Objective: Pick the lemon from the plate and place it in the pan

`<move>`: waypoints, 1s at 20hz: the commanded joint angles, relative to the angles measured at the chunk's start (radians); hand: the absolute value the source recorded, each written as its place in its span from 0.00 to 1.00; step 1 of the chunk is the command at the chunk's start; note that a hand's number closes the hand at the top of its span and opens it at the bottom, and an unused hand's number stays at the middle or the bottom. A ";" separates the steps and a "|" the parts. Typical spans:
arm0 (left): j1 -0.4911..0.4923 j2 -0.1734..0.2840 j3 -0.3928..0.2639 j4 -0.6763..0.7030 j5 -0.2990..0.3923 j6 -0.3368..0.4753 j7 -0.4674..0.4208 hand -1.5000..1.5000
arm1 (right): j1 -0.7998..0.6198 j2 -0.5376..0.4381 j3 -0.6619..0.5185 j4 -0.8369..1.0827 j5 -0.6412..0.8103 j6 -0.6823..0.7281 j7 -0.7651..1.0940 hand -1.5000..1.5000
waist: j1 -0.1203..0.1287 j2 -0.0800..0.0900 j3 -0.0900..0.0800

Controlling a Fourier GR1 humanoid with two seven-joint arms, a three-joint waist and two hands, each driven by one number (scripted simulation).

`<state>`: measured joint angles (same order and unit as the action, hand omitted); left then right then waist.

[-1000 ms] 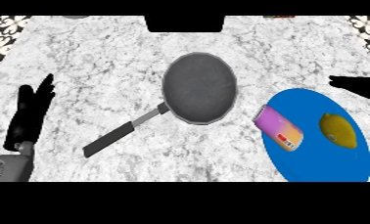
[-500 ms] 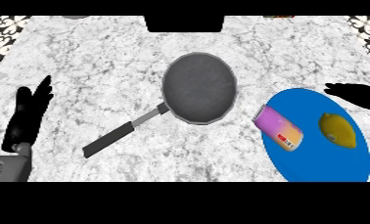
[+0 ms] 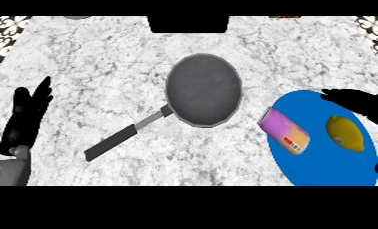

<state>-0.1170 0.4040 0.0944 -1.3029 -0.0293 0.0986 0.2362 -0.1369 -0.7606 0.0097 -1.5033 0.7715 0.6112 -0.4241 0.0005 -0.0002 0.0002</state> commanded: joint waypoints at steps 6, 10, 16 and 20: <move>-0.023 -0.032 0.027 -0.026 -0.044 -0.017 0.049 0.50 | -0.016 0.063 -0.021 0.019 0.092 0.036 -0.021 0.00 | 0.000 0.000 0.000; -0.006 -0.011 0.066 0.012 -0.036 -0.057 -0.015 0.50 | -0.066 0.115 0.010 0.112 0.151 -0.004 -0.016 0.00 | 0.003 0.000 0.000; -0.035 -0.030 0.083 0.033 -0.061 -0.053 -0.013 0.50 | -0.090 0.139 0.005 0.130 0.215 0.000 0.002 0.00 | 0.002 0.001 0.000; 0.036 -0.078 0.054 -0.019 -0.082 -0.025 -0.036 0.50 | 0.005 0.122 0.034 0.100 0.266 -0.174 -0.113 1.00 | -0.001 0.000 0.000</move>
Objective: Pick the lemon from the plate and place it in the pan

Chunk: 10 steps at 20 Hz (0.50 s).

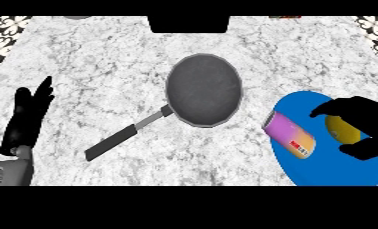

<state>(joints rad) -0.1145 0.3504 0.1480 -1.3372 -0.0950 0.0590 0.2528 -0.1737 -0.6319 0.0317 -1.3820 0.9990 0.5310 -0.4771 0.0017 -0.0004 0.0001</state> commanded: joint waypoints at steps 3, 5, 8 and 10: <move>-0.029 0.039 0.053 0.048 0.031 -0.062 -0.009 0.50 | -0.072 0.008 -0.012 0.110 0.074 -0.147 -0.076 1.00 | 0.003 0.002 0.000; -0.018 0.015 0.033 -0.016 0.012 -0.046 0.028 0.50 | -0.037 -0.026 -0.044 0.098 0.069 -0.169 -0.138 1.00 | 0.001 0.000 0.000; 0.004 -0.042 0.018 0.077 -0.039 0.007 -0.064 0.50 | -0.069 -0.023 -0.082 0.132 0.058 -0.152 -0.157 1.00 | -0.001 0.001 0.000; 0.019 0.008 0.038 -0.023 -0.016 -0.017 0.004 0.50 | 0.072 0.090 -0.083 -0.039 0.061 -0.138 0.070 1.00 | -0.014 -0.006 -0.001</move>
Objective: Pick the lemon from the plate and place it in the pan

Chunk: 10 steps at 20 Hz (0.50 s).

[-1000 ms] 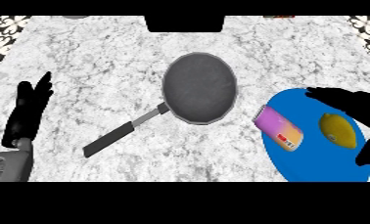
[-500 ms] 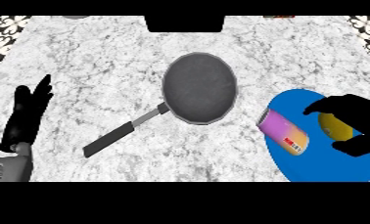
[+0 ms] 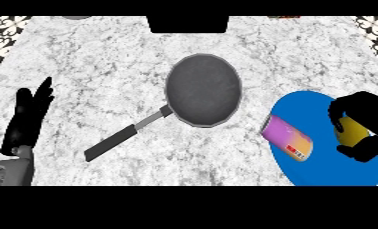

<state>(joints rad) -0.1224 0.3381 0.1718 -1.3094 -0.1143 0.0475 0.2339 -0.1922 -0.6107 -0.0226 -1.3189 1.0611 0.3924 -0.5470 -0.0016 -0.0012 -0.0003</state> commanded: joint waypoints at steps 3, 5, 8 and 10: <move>0.041 0.011 0.035 -0.008 0.006 0.022 0.005 0.50 | 0.184 0.175 -0.105 -0.084 0.027 -0.013 0.408 1.00 | -0.086 -0.025 -0.004; 0.070 0.022 0.059 0.007 0.015 0.023 0.007 0.50 | 0.252 0.220 -0.165 -0.090 0.029 -0.036 0.517 1.00 | -0.144 -0.039 -0.007; 0.077 0.062 0.082 -0.007 0.018 0.009 0.005 0.50 | 0.326 0.351 -0.180 -0.215 0.034 -0.087 0.661 1.00 | -0.134 -0.040 -0.007; 0.087 0.049 0.080 -0.014 0.023 0.011 0.002 0.50 | 0.378 0.402 -0.181 -0.352 0.050 -0.109 0.738 1.00 | -0.127 -0.037 -0.008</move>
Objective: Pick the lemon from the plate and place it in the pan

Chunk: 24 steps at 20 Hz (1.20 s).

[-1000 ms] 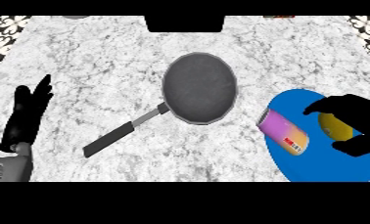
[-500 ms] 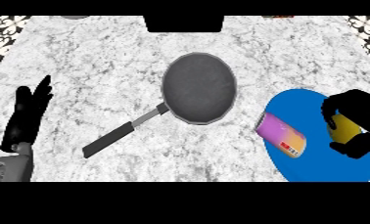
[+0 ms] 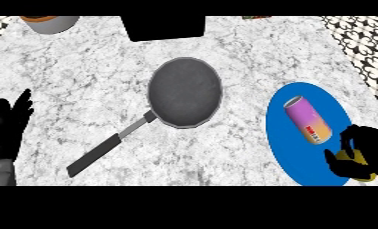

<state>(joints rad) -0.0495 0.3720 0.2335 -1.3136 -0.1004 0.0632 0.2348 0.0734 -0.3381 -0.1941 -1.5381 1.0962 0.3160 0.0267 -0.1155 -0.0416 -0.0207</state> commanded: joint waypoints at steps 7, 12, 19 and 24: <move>-0.005 -0.023 -0.026 -0.025 -0.007 -0.001 0.006 0.50 | 0.151 0.327 0.197 -0.640 0.149 -0.213 0.277 1.00 | 0.032 0.014 0.015; 0.005 -0.049 -0.057 -0.033 -0.025 -0.002 -0.040 0.50 | 0.247 0.336 0.494 -0.878 0.297 -0.173 0.527 1.00 | 0.090 0.032 0.017; -0.122 -0.004 -0.033 0.023 0.004 -0.057 0.012 0.50 | -0.142 0.338 0.740 -0.677 0.381 -0.162 0.956 1.00 | 0.126 0.045 0.019; -0.090 -0.020 -0.037 -0.023 -0.008 -0.042 0.027 0.50 | -0.306 0.338 0.679 -0.413 0.226 -0.368 1.056 1.00 | 0.133 0.045 0.021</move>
<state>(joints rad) -0.1231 0.3426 0.1835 -1.3301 -0.1183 0.0310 0.2436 -0.1051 -0.0025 0.4898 -2.1068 1.3995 0.0670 0.9697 0.0087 0.0006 -0.0011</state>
